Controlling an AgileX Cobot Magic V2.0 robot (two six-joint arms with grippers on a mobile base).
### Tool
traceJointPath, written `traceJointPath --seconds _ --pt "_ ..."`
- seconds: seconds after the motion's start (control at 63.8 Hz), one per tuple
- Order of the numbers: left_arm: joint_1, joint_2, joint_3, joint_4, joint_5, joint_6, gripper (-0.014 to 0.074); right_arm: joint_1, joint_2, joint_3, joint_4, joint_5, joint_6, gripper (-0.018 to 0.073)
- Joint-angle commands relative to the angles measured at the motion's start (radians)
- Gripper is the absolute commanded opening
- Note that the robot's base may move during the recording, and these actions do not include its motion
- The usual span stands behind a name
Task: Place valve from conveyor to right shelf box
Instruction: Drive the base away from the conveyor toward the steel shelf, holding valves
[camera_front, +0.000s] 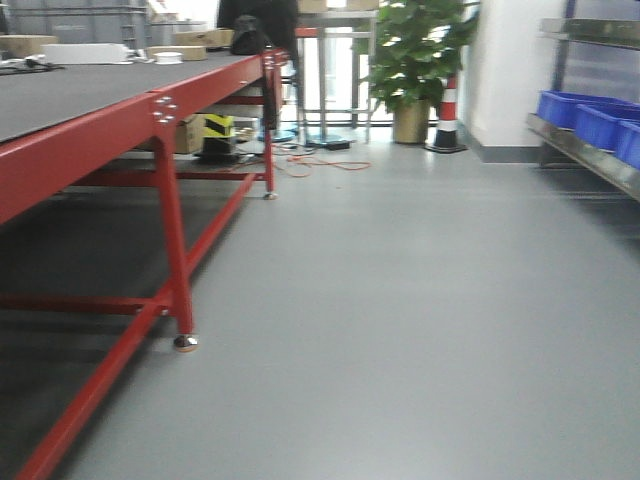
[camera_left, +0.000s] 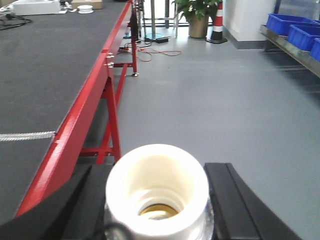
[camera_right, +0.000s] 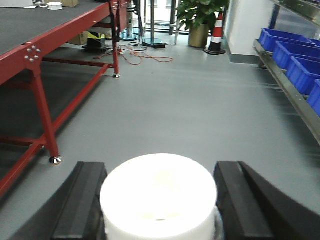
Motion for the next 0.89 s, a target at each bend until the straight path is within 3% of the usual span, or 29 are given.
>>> traceJointPath --seconds 0.0,0.878 --pt "-0.004 -0.006 -0.011 -0.007 -0.058 -0.002 -0.0111 -0.002 -0.009 -0.018 0.000 -0.079 -0.006 -0.0153" --pt "-0.004 -0.006 -0.011 -0.007 -0.058 -0.002 -0.0111 -0.002 -0.009 -0.018 0.000 -0.079 -0.006 -0.0153"
